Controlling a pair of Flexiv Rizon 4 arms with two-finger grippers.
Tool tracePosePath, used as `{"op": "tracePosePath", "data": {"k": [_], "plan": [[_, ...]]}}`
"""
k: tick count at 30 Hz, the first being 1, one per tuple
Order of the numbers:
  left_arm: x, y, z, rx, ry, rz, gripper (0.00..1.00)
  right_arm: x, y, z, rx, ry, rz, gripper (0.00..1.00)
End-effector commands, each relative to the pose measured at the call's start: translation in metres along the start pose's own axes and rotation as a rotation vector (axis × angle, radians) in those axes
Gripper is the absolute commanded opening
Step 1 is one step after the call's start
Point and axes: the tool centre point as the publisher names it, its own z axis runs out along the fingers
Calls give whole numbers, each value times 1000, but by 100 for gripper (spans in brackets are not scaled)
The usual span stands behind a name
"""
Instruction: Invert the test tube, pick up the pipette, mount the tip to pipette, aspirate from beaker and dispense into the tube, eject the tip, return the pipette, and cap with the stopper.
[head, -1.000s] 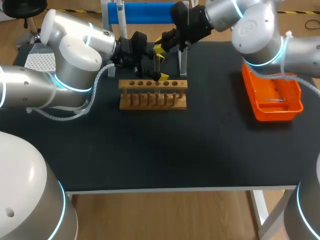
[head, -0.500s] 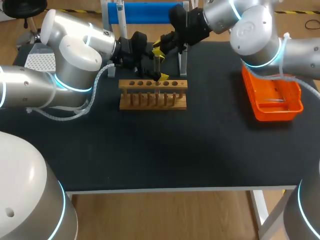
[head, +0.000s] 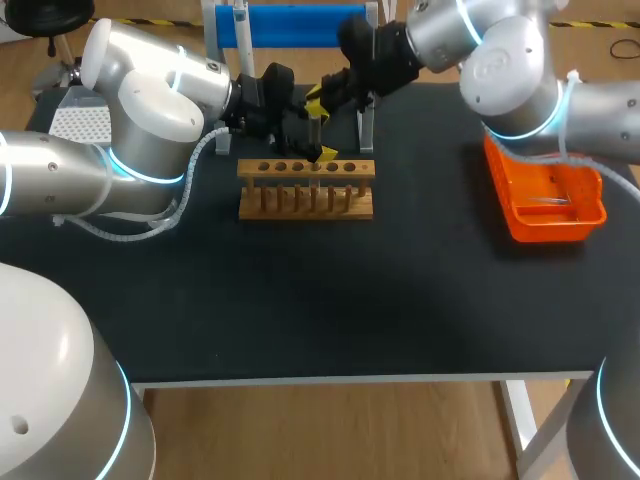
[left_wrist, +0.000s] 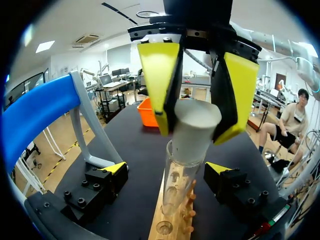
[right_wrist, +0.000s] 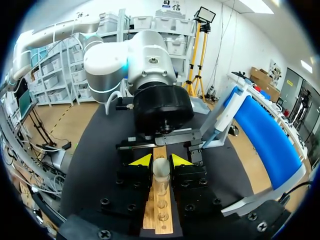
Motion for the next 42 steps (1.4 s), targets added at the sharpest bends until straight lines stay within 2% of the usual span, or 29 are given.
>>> {"op": "tracePosePath", "data": {"k": [1, 16, 28, 29, 30, 31, 32, 33, 42], "plan": [[-1, 0, 0, -2, 3, -1, 100, 1, -1, 0, 7, 3, 3, 0], [-1, 0, 0, -2, 3, -1, 100, 5, -7, 4, 13, 10, 14, 0], [-1, 0, 0, -2, 3, -1, 100, 11, -21, 10, 36, 20, 32, 0], [-1, 0, 0, -2, 3, -1, 100, 11, -21, 10, 37, 19, 33, 13], [-1, 0, 0, -2, 3, -1, 100, 11, -21, 10, 36, 18, 35, 39], [-1, 0, 0, -2, 3, -1, 100, 11, -21, 9, 30, 14, 36, 56], [-1, 0, 0, -2, 3, -1, 100, 11, -21, 9, 24, 10, 36, 89], [-1, 0, 0, -2, 3, -1, 100, 10, -20, 8, 13, 5, 36, 100], [-1, 0, 0, -2, 3, -1, 100, 9, -15, -7, -86, -34, 12, 100]]}}
